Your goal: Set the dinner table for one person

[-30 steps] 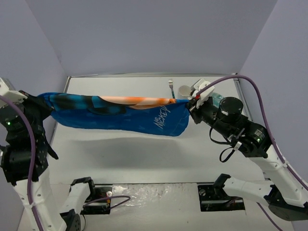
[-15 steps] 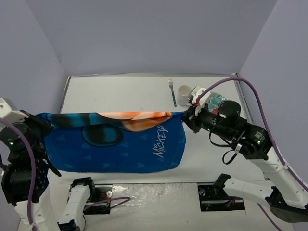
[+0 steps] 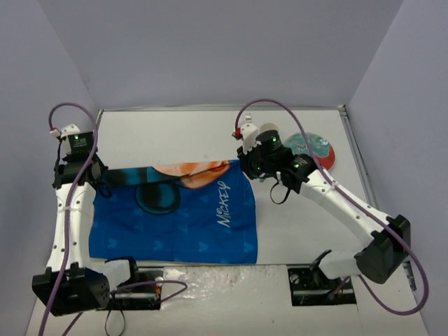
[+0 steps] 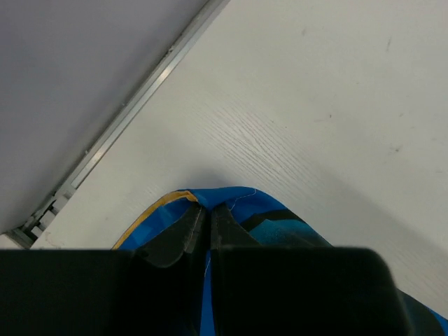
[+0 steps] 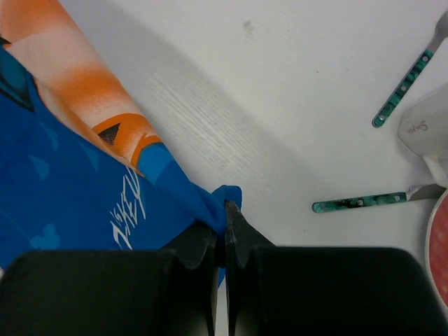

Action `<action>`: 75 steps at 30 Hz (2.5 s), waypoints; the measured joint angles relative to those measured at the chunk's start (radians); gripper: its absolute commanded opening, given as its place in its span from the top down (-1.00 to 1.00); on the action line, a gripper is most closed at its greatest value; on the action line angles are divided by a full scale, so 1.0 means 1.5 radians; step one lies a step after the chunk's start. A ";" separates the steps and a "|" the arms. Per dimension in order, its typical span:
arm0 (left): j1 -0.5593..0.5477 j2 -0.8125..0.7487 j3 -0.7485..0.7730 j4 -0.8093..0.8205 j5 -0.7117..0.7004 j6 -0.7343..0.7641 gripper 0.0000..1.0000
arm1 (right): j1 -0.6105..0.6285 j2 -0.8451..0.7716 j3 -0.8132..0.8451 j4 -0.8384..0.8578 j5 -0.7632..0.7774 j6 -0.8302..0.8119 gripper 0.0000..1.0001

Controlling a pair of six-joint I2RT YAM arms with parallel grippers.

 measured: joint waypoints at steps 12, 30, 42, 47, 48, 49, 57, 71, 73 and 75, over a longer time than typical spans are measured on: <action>0.016 0.360 0.051 0.130 0.053 -0.015 1.00 | -0.052 0.350 0.106 0.082 -0.022 -0.003 1.00; 0.083 0.484 0.186 0.137 0.164 -0.023 -0.61 | -0.117 0.473 0.277 0.031 0.081 0.020 -0.15; 0.075 0.340 0.160 0.136 0.258 -0.051 -0.85 | -0.107 0.363 0.265 0.013 0.060 0.081 -0.36; 0.049 0.248 0.047 0.144 0.272 -0.049 -0.88 | -0.083 0.291 0.162 0.035 0.051 0.136 -0.38; 0.043 0.249 0.036 0.145 0.273 -0.047 -0.88 | -0.080 0.285 0.139 0.039 0.051 0.147 -0.38; 0.035 0.257 0.027 0.150 0.270 -0.043 -0.88 | -0.075 0.283 0.121 0.044 0.051 0.156 -0.38; -0.003 0.384 0.034 0.216 0.259 -0.020 -0.89 | -0.070 0.350 0.080 0.089 0.049 0.174 -0.38; -0.002 0.642 0.244 0.306 0.237 0.010 -0.88 | -0.080 0.501 0.174 0.175 0.055 0.155 -0.38; -0.002 0.649 0.247 0.319 0.236 0.011 -0.88 | -0.083 0.509 0.182 0.177 0.056 0.153 -0.38; 0.000 0.658 0.255 0.327 0.234 0.014 -0.88 | -0.086 0.518 0.194 0.180 0.057 0.151 -0.37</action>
